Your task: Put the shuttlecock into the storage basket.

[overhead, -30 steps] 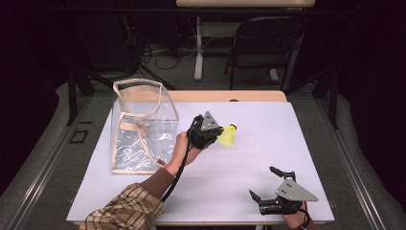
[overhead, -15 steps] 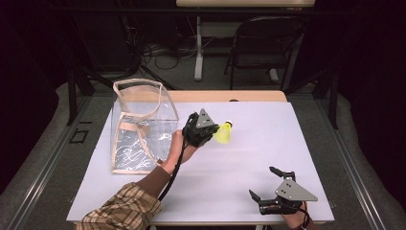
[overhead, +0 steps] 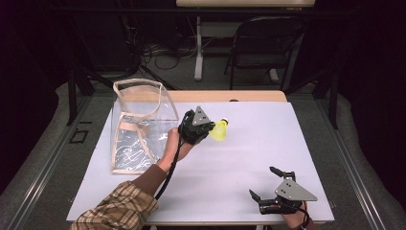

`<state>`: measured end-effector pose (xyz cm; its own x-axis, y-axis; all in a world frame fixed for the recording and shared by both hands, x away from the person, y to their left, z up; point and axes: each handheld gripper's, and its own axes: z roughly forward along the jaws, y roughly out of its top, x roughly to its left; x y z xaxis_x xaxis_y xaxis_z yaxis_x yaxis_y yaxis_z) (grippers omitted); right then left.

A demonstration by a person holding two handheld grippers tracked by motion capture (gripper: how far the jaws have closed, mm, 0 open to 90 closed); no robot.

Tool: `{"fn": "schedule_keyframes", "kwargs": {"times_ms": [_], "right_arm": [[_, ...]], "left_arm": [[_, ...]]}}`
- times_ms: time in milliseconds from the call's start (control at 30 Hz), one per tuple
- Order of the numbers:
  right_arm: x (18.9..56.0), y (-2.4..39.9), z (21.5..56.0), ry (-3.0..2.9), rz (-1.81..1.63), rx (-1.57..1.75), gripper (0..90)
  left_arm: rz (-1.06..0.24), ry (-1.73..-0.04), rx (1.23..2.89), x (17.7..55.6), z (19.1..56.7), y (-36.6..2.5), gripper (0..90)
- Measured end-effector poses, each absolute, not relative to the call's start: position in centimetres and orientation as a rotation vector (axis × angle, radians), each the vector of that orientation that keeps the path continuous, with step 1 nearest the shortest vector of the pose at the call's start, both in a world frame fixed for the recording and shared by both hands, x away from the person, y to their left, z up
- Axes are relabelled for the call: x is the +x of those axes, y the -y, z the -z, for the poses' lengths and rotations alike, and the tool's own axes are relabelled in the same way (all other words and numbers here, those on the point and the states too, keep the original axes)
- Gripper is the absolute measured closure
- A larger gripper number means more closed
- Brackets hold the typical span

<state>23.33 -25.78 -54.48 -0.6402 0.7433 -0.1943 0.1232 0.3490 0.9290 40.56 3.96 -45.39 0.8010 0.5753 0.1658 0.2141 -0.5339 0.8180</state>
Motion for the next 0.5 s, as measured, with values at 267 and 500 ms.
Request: {"fn": "schedule_keyframes", "kwargs": {"times_ms": [267, 500], "right_arm": [[23.29, 25.74, 54.48, -2.001, -1.304, 0.753, 0.5], [23.32, 25.74, 54.5, -2.001, -1.305, 0.753, 0.4]], "left_arm": [[-0.554, -0.605, 2.115, 40.68, 45.01, -4.74, 89.0], [-0.559, -0.614, 2.107, 40.89, 44.9, -5.01, 89.0]]}}
